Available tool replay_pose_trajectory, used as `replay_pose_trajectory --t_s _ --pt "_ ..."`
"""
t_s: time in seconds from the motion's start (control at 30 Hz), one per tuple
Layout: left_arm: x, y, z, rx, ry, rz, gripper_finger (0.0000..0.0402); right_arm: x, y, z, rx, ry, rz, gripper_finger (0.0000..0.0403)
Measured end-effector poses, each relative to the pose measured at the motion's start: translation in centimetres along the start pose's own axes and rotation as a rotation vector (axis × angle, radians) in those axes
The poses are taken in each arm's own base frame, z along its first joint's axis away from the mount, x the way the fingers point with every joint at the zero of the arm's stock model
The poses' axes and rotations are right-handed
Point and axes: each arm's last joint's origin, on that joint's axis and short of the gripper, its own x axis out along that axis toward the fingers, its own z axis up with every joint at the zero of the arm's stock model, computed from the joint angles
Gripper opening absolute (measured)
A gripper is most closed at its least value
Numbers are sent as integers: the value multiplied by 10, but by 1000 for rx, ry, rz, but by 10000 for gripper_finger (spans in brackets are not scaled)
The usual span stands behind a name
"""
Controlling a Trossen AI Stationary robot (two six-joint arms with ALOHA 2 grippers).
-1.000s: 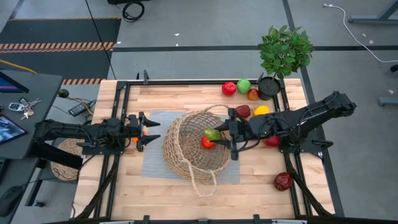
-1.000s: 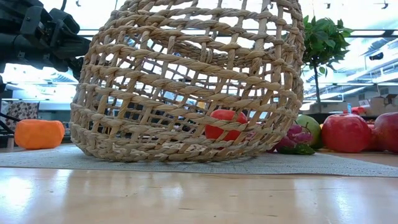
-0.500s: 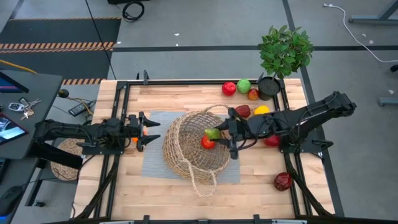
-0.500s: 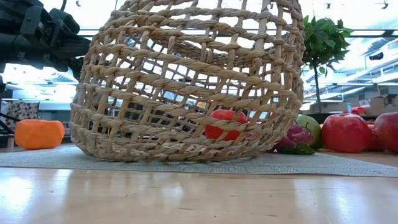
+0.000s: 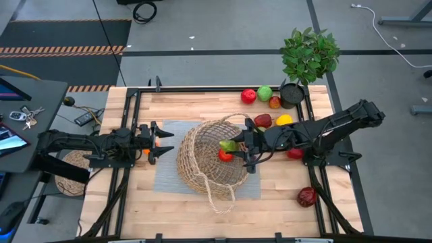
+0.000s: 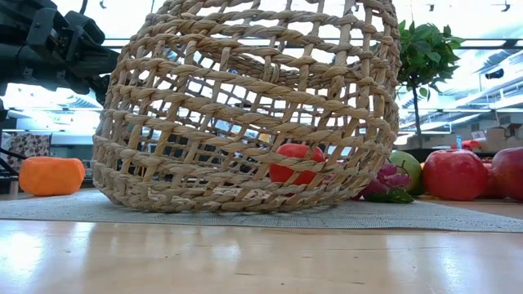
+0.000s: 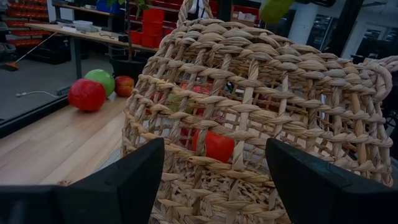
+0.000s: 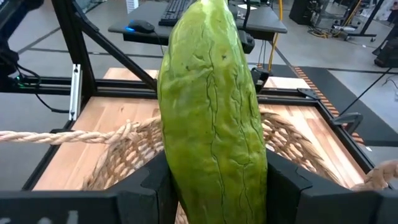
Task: Build produce basket
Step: Put the cucumber into the basket
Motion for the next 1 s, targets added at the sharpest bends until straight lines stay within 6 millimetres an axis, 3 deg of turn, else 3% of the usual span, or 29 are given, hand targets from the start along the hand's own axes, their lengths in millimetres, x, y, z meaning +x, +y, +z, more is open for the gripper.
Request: replay_pose_trajectory --t_s 0.23,0.6,1.0 --pt "0 0 0 0 0 0 286 3 6 -3 -43 17 -18 174" --pt "0 0 0 0 -1 0 286 8 27 -14 -588 120 -349 174" --pt "0 0 0 0 1 0 286 16 29 -22 -864 273 -597 174"
